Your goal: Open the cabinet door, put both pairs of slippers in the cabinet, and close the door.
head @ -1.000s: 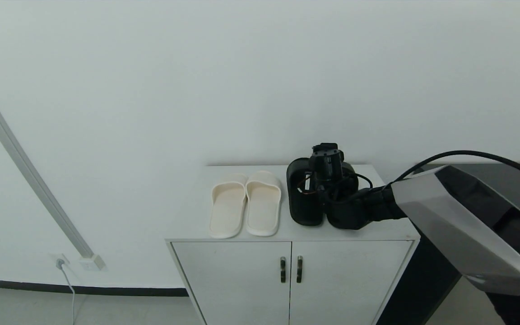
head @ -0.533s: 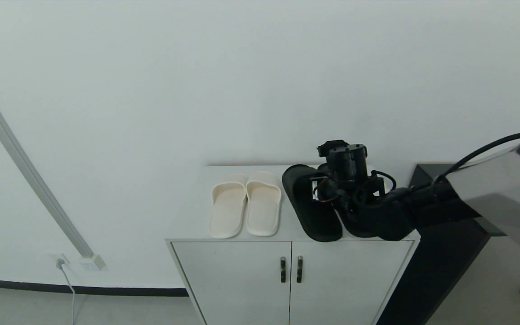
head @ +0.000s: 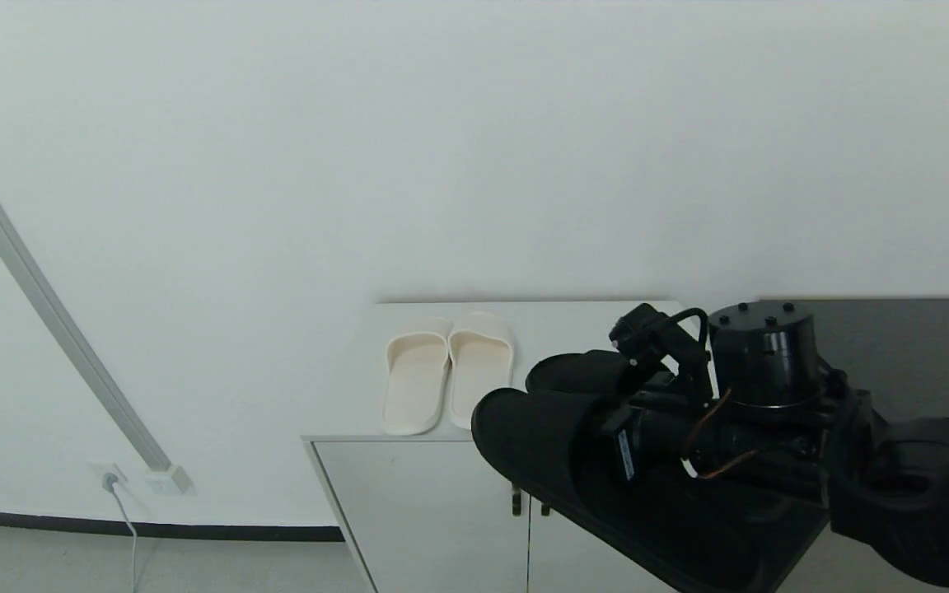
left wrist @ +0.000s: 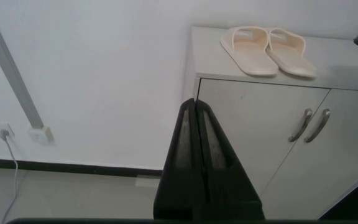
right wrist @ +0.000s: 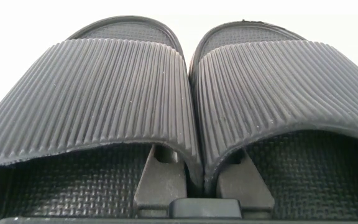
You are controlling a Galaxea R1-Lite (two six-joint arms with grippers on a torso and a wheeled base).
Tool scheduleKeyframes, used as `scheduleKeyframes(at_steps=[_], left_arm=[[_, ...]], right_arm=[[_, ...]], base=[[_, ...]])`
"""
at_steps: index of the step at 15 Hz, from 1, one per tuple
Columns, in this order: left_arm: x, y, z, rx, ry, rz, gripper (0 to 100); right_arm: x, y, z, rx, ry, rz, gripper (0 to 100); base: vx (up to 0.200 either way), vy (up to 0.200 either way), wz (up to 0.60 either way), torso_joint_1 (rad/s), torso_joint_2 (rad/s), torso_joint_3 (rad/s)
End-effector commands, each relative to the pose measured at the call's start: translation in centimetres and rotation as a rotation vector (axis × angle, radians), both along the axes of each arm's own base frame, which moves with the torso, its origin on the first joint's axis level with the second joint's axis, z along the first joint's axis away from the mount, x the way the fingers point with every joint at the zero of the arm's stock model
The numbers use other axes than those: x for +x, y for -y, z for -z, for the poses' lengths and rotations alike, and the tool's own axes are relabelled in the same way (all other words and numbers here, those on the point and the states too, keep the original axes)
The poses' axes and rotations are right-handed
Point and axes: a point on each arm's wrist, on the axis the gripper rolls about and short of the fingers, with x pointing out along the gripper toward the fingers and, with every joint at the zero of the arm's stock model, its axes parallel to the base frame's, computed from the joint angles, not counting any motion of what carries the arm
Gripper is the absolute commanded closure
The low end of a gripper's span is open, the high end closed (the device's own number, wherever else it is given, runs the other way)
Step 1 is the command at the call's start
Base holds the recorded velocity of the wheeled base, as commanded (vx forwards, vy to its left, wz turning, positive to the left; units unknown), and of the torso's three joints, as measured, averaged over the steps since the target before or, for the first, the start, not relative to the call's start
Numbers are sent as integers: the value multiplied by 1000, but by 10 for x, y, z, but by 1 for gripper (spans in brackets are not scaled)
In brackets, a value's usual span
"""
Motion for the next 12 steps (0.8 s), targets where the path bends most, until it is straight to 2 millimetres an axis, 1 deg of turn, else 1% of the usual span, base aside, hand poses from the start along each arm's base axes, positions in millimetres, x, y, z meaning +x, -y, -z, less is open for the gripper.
scheduleKeyframes(at_steps=[1,2,4,8,12], left_arm=[[0,0,0,0,0,0,100],[0,0,0,0,0,0,100],[0,0,0,0,0,0,100],[0,0,0,0,0,0,100],[0,0,0,0,0,0,100]], right_arm=[[-17,11,-6,11,5,-18,100],[-19,12,0,2,-16,-22,100],[-20,15,2,-1,-25,-34,100],[-18,14,4,-5,-30,-31,100],[-19,16,5,-7,-33,-29,100]], base=[[0,0,0,0,0,0],[0,0,0,0,0,0],[0,0,0,0,0,0],[-200,0,0,10,6,-1],[0,0,0,0,0,0]])
